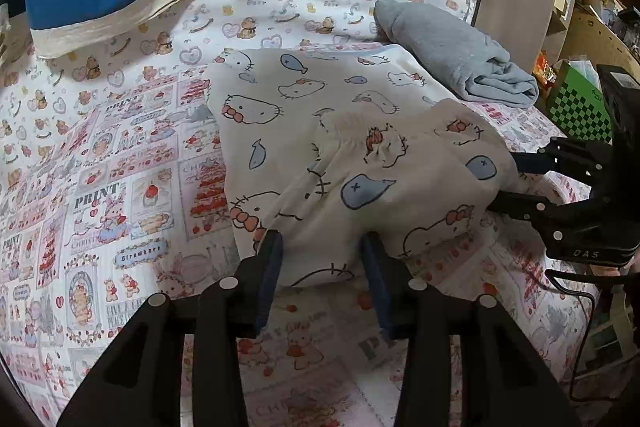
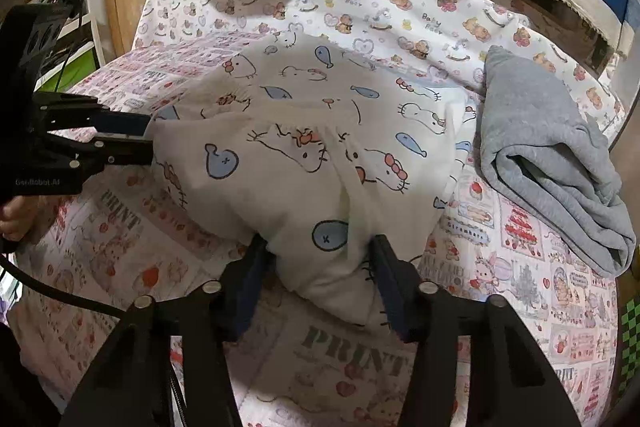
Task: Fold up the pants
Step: 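Lower both tools onto the folded white cloth's end and close them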
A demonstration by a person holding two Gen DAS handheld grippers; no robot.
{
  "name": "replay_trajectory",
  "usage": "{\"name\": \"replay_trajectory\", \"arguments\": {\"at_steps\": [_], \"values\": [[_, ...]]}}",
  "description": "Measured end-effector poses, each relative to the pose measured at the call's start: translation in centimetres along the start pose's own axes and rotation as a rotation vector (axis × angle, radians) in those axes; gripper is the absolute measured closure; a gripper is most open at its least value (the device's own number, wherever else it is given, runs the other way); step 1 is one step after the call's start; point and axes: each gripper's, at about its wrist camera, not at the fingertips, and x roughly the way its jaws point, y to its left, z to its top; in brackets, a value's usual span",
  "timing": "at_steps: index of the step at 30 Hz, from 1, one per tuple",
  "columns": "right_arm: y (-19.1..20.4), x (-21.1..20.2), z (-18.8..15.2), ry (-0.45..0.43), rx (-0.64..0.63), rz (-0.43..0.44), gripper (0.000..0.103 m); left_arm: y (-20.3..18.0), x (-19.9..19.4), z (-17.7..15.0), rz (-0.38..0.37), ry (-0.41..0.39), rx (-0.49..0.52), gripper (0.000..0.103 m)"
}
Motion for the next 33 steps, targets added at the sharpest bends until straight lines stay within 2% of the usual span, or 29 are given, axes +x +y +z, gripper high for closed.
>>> {"name": "replay_trajectory", "arguments": {"at_steps": [6,8,11,12,13,14,15,18,23,27,33], "values": [[0.2,-0.2,0.1,-0.011,-0.017,-0.007,0.077,0.0,0.0,0.0,-0.005,0.002,0.005,0.058],[0.4,-0.2,0.1,-0.015,-0.023,-0.009,0.080,0.1,0.0,-0.1,-0.032,0.004,0.008,0.055],[0.0,0.0,0.3,-0.019,0.009,0.009,0.081,0.1,0.1,0.0,-0.030,0.003,0.001,0.055],[-0.3,0.1,0.4,-0.019,0.027,0.020,0.081,0.0,0.2,0.1,-0.027,0.004,0.007,0.056],[-0.5,0.1,0.5,-0.020,0.040,0.027,0.082,-0.1,0.3,0.1,-0.026,0.001,0.016,0.065],[-0.5,0.1,0.5,-0.021,0.048,0.032,0.082,-0.2,0.4,0.1,-0.039,0.002,0.030,0.092],[-0.5,0.1,0.5,-0.021,0.049,0.032,0.083,-0.3,0.4,0.2,-0.045,0.002,0.037,0.095],[-0.3,0.0,0.6,-0.023,0.046,0.020,0.085,-0.6,0.1,0.1,-0.032,0.002,0.039,0.098],[1.3,-2.1,0.6,-0.081,0.003,-0.015,0.088,-0.8,-2.0,-0.4,-0.017,-0.009,0.045,0.098],[1.9,-3.9,0.0,-0.078,0.027,0.081,0.088,-0.4,-4.5,-1.4,-0.034,-0.009,0.029,0.098],[3.8,-6.7,-1.9,-0.052,0.025,0.161,0.088,-0.8,-8.2,-3.5,-0.065,0.016,0.014,0.097]]}}
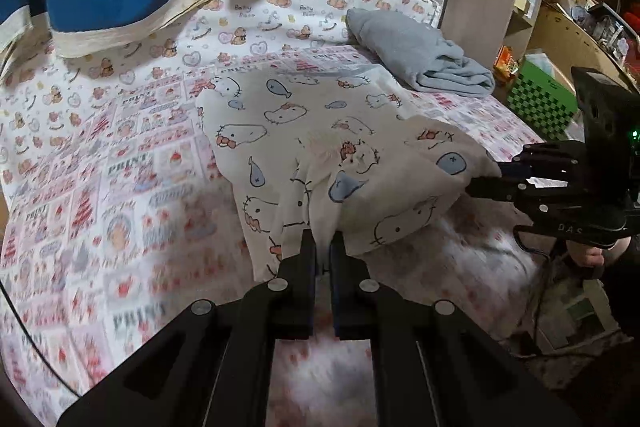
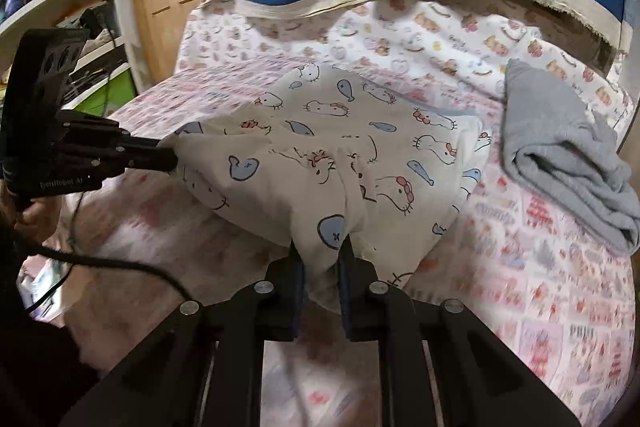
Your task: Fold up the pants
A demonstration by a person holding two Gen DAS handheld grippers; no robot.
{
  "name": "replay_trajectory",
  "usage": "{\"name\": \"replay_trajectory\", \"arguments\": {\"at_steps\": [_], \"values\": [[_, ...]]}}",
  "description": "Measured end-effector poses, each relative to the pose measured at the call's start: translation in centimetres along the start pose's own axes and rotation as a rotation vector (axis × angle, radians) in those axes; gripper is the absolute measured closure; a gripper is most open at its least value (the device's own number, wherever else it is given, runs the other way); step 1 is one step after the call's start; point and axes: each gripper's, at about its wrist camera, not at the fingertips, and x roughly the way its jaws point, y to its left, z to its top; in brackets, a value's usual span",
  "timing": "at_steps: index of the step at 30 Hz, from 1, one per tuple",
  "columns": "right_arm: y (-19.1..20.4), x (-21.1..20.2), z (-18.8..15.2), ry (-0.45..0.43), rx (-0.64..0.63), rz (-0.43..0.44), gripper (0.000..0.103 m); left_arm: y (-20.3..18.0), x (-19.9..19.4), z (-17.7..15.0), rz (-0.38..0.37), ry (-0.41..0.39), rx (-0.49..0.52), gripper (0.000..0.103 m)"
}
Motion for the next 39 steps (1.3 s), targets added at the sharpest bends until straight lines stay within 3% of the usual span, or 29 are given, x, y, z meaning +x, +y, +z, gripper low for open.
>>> {"name": "replay_trajectory", "arguments": {"at_steps": [5,9,12,20,23,27,31,37,39], "values": [[0.3,-0.5,0.0,0.028,0.009,0.043,0.088,0.9,1.2,-0.1,-0.021,0.065,-0.050,0.097],[-0.8,0.9,1.5,0.070,0.034,0.055,0.088,0.7,2.0,1.3,0.007,0.062,-0.004,0.097],[-1.7,1.2,3.4,0.071,0.015,0.061,0.088,1.0,2.1,3.7,0.023,0.042,0.035,0.097],[-7.3,5.3,7.3,0.139,0.121,0.157,0.088,4.9,7.7,10.6,-0.066,0.170,0.000,0.096],[-9.4,7.3,8.4,0.154,0.154,0.186,0.088,5.8,10.0,12.3,-0.039,0.195,0.033,0.095],[-10.6,9.3,9.6,0.166,0.141,0.160,0.088,6.5,12.2,14.0,-0.015,0.230,0.073,0.096],[-11.9,11.0,10.8,0.165,0.159,0.156,0.088,7.7,13.3,16.0,0.017,0.210,0.061,0.096],[-13.3,11.6,11.0,0.139,0.182,0.150,0.088,9.6,11.8,16.7,-0.044,0.183,0.008,0.096],[-13.3,11.2,10.5,0.123,0.178,0.145,0.083,9.9,10.6,15.8,-0.059,0.184,-0.003,0.087]]}}
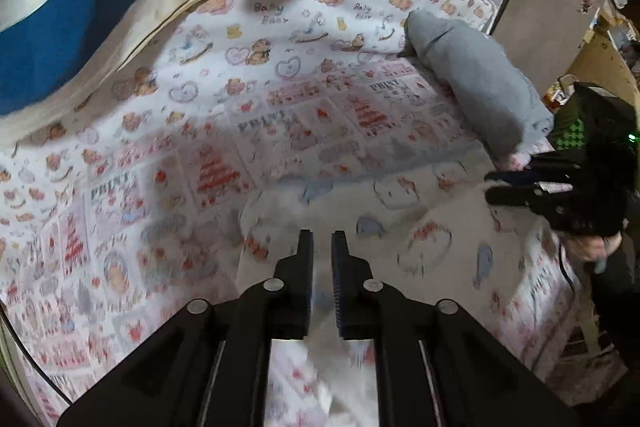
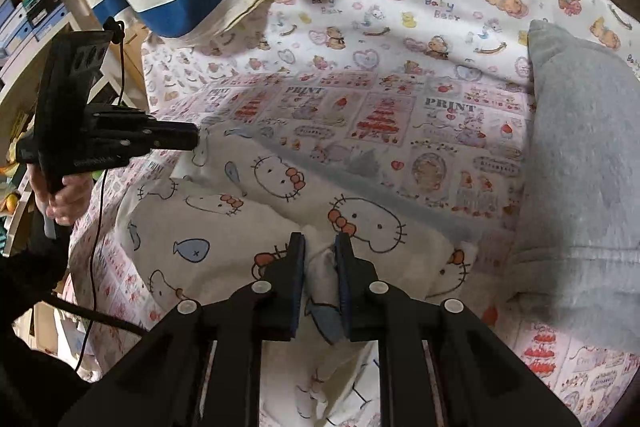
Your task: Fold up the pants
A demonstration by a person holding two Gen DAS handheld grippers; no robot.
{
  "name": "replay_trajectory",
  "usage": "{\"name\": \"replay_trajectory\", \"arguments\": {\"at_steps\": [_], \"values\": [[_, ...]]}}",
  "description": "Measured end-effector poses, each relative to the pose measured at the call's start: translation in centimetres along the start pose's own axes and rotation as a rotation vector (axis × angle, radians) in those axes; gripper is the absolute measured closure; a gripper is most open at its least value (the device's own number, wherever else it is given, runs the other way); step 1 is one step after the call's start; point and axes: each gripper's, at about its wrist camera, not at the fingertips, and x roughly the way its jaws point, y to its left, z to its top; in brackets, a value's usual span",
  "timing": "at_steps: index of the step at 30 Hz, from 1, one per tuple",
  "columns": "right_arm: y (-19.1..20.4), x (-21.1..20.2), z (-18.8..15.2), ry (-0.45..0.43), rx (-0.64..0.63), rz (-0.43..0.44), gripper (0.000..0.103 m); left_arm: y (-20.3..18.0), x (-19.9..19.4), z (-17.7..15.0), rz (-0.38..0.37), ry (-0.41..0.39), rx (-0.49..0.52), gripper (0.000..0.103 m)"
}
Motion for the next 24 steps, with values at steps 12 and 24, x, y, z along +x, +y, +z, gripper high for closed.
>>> {"name": "replay_trajectory", "arguments": {"at_steps": [12,24], "values": [[-1.3,-2.0,-2.6,-0.057,0.130,0.084,0.058,1.1,0.7,-4.4,-0.186,0.053,-0.155,0.081],[-0.8,-4.0,-2.1,-0.221,0.137,0.004,0.095,0.0,-3.3,-0.5,-0.112,-0.162,-0.102,0.101]]}}
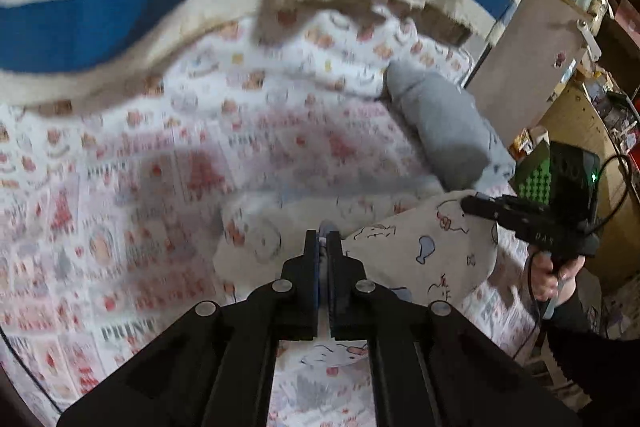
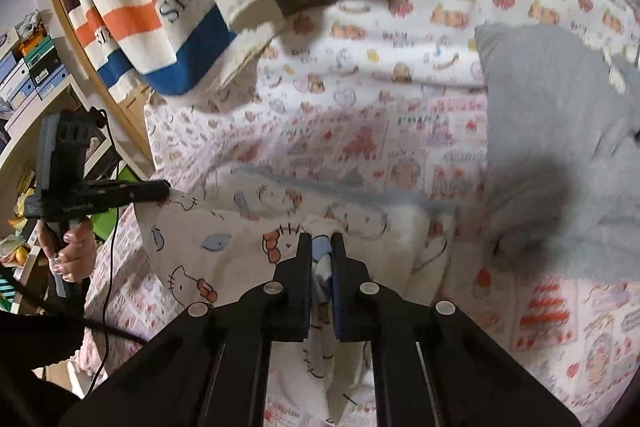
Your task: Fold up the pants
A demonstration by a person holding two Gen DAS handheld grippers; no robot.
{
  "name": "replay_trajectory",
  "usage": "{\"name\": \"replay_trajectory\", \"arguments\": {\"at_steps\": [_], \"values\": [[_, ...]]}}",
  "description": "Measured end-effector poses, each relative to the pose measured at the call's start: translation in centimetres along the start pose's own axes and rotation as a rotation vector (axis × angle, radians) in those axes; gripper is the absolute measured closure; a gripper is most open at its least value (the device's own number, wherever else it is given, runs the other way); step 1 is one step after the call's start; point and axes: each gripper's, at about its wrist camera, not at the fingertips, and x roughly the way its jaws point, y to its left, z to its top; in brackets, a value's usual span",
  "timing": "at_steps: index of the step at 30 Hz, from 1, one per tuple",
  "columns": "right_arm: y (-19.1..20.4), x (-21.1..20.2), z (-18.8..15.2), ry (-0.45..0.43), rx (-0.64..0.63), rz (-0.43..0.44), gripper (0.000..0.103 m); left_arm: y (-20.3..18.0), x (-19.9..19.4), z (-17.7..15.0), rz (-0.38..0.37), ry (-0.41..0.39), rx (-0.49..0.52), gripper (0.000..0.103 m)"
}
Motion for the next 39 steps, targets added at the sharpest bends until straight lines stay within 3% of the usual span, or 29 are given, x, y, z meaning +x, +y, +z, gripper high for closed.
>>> {"name": "replay_trajectory", "arguments": {"at_steps": [7,10,16,19,20,21,22,24,25,27,34,39], "values": [[0.1,-1.4,1.4,-0.063,-0.040,-0.041,0.095,0.3,-0.6,1.7,0.020,-0.052,0.009,0.101],[-0.5,-0.5,1.7,-0.045,-0.026,-0.074,0.095,0.7,0.3,2.2,0.117,-0.078,0.033,0.101],[-1.9,2.3,0.8,0.017,-0.034,-0.162,0.095,2.7,4.7,1.4,0.220,0.020,0.028,0.100],[-2.3,1.8,0.3,0.005,-0.027,-0.186,0.095,2.5,4.1,0.3,0.214,0.006,0.036,0.091],[-2.4,1.6,0.3,0.001,-0.023,-0.184,0.090,2.6,3.5,0.1,0.230,-0.001,0.030,0.074],[-2.5,1.0,0.2,-0.010,-0.015,-0.187,0.083,2.6,2.9,-0.1,0.239,-0.017,0.026,0.063],[-2.6,0.5,0.1,-0.022,-0.010,-0.191,0.078,2.7,2.1,-0.5,0.238,-0.041,0.023,0.063],[-2.7,-1.0,-0.3,-0.053,0.006,-0.192,0.055,2.5,0.6,-1.2,0.231,-0.058,0.017,0.063],[-2.7,-1.7,-0.6,-0.066,0.014,-0.180,0.053,2.4,0.1,-1.7,0.217,-0.059,0.018,0.063],[-2.1,-3.3,-1.5,-0.068,0.010,-0.128,0.053,1.8,-0.8,-3.1,0.192,-0.051,0.035,0.063],[1.5,-5.2,-5.2,-0.012,-0.114,-0.126,0.055,0.4,-0.5,-8.7,0.160,0.033,0.045,0.063],[1.8,-3.0,-6.8,0.087,-0.135,-0.159,0.059,0.2,1.3,-9.4,0.239,0.037,0.074,0.068]]}}
